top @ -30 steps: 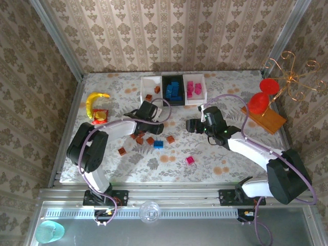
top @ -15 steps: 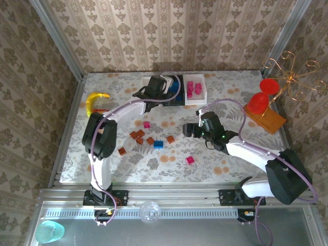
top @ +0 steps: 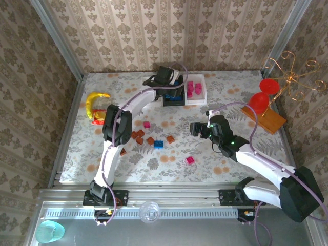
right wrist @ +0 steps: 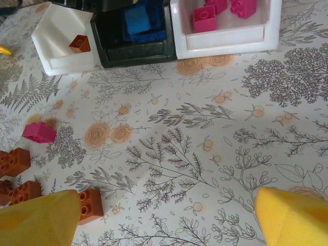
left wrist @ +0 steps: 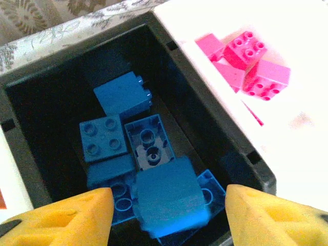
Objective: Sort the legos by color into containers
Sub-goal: Place the lego in the container, then pick up the lego from the center of the table.
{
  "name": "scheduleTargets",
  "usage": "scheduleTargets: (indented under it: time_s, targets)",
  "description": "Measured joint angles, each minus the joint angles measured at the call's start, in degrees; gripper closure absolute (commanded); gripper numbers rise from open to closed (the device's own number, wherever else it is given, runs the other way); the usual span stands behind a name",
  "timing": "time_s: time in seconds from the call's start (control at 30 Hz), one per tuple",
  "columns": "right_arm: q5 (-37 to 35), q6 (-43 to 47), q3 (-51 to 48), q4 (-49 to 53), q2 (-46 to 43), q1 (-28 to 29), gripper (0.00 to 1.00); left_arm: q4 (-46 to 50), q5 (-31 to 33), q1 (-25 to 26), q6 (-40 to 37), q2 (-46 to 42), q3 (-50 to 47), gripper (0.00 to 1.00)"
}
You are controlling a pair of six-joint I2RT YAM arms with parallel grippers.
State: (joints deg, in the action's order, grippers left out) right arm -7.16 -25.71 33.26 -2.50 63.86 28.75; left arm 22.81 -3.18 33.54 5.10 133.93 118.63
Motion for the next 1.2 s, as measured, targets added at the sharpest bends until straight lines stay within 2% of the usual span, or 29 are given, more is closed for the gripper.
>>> scheduleTargets:
  time_s: [0.13, 0.23, 0.57, 0.73, 0.93, 1.03, 1.2]
  targets:
    - [-0.07, -0.02, 0.00, 0.42, -0.17, 0.00, 0.10, 0.63, -1.90, 0.02, -0.07, -2.49, -1.53, 0.28]
    - [0.04, -0.04, 0.00, 0.52, 0.04, 0.00, 0.10, -0.09, -2.99, 0.00, -0.04, -7.89, -7.82, 0.27]
    - [3.28, 0.24, 2.05, 1.42, 5.44, 0.11, 0.10, -10.93, -4.50, -0.52, 4.02, -40.37, -50.21, 0.25]
    - [4.68, 0.55, 2.95, 1.40, 7.58, 0.83, 0.10, -10.73, -6.95, -0.02, 7.74, -48.09, -65.68, 0.24]
    - [4.63, 1.75, 3.78, 1.46, 10.14, 0.94, 0.10, -5.40, -6.47, 7.21, 12.39, -54.49, -73.24, 0.24]
    - [4.55, 1.97, 3.78, 1.46, 10.14, 0.94, 0.10, -4.55, -6.45, 9.27, 14.80, -57.90, -75.91, 0.23]
    - [4.37, 2.29, 3.78, 1.46, 10.14, 0.94, 0.10, -4.42, -6.84, 11.06, 16.94, -55.58, -76.54, 0.23]
